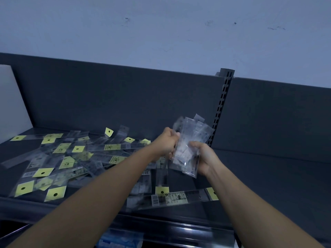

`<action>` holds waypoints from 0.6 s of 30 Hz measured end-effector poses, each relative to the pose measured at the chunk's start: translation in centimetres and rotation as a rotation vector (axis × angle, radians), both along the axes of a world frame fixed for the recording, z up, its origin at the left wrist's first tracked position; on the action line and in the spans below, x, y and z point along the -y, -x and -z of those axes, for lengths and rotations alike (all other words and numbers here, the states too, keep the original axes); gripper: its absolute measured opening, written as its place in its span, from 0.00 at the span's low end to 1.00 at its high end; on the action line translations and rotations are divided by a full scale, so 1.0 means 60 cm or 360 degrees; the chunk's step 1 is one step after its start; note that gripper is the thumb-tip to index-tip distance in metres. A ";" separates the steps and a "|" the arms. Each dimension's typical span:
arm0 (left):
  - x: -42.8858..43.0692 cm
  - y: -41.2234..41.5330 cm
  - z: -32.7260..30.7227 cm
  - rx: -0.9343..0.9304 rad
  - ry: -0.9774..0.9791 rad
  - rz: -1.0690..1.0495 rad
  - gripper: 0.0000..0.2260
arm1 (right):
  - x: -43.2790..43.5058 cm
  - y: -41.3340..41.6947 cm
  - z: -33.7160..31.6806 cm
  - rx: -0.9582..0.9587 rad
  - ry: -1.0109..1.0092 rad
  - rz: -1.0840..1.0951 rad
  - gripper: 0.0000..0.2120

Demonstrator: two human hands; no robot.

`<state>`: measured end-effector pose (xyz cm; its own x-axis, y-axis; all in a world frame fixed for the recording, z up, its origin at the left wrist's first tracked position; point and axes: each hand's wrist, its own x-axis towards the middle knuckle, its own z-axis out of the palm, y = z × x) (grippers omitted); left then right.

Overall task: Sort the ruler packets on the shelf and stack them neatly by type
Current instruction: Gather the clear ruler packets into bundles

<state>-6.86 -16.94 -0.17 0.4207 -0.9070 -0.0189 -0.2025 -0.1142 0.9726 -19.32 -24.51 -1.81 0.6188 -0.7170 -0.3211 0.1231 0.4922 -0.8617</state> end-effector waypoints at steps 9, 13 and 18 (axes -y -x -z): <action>0.015 -0.005 -0.018 -0.1029 0.0625 -0.0329 0.11 | -0.021 -0.001 -0.010 0.0162 0.0025 -0.0339 0.14; 0.006 -0.028 -0.008 -0.0615 0.0471 -0.0297 0.15 | -0.029 -0.007 -0.014 0.0031 0.0163 -0.0264 0.09; -0.038 -0.131 0.026 0.0542 -0.0168 -0.0507 0.08 | -0.031 -0.017 -0.004 -0.0119 0.0189 -0.0170 0.06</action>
